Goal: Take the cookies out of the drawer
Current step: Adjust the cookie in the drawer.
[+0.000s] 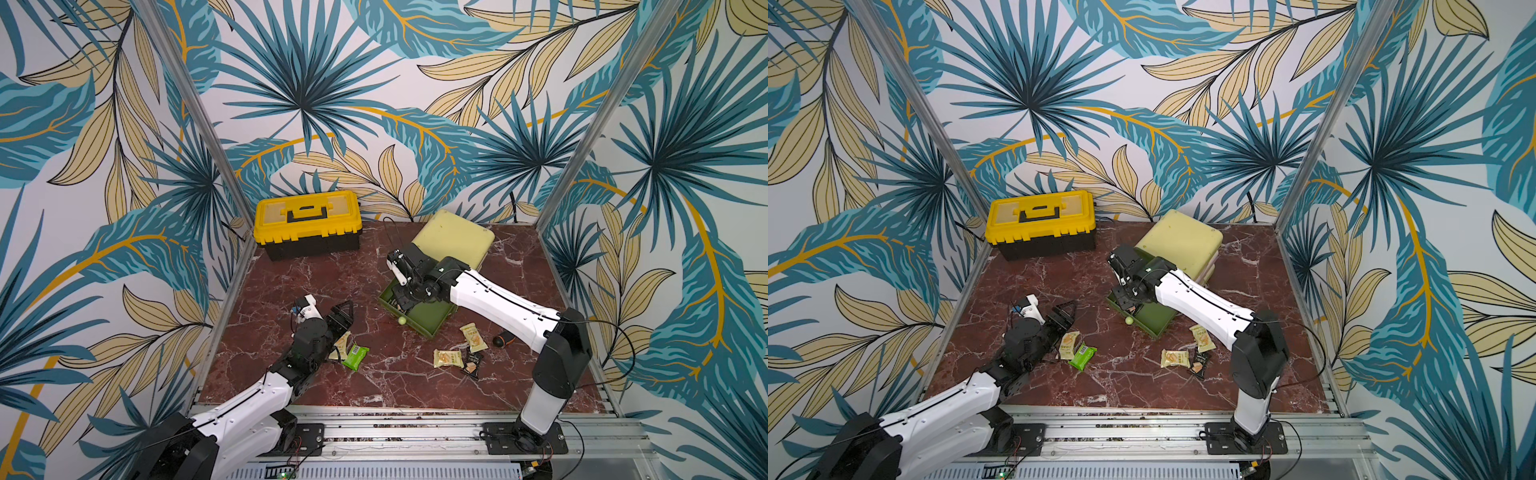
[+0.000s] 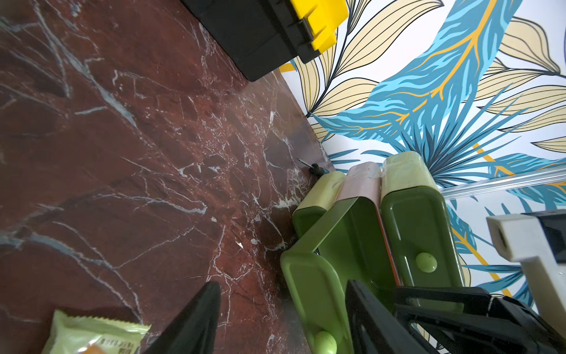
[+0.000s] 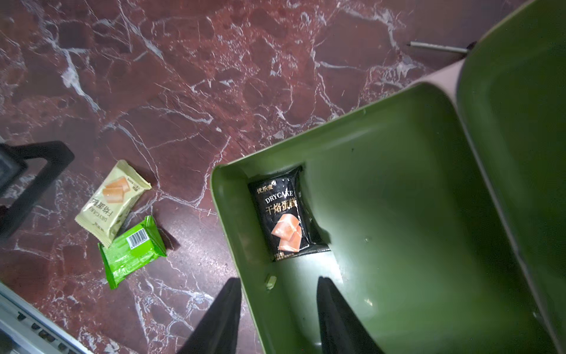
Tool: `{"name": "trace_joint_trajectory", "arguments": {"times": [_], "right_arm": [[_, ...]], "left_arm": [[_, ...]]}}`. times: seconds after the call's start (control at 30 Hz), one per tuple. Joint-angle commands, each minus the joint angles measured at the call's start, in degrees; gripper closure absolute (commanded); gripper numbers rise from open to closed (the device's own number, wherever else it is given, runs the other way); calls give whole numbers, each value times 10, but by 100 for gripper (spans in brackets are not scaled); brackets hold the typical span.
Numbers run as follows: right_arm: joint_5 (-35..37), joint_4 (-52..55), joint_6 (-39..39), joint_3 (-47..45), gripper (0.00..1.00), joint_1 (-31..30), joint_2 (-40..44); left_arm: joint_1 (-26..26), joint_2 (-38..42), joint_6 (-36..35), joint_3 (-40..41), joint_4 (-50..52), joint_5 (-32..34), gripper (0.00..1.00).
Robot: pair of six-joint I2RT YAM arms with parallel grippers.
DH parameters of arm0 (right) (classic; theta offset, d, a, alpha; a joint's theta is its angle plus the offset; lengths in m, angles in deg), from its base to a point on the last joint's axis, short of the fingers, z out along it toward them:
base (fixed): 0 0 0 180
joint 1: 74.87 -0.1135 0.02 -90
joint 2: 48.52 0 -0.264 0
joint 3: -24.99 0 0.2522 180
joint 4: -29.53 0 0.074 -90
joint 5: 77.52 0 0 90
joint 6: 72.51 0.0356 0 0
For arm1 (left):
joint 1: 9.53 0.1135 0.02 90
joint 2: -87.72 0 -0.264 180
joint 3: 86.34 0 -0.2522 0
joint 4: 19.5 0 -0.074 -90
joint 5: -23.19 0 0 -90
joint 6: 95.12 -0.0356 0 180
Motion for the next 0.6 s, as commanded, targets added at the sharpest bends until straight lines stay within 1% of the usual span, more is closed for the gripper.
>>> {"name": "trace_joint_trajectory", "arguments": {"times": [0.0, 0.13, 0.33, 0.57], "right_arm": [[16, 44, 5, 22, 56, 0, -22], [12, 46, 6, 29, 56, 2, -42], [3, 48, 15, 47, 56, 8, -72], [0, 49, 10, 60, 55, 22, -95]], "left_arm": [[4, -11, -17, -12, 23, -8, 31], [10, -34, -14, -11, -10, -7, 31], [27, -70, -15, -12, -57, -35, 31], [32, -104, -18, -19, -96, -50, 31]]}}
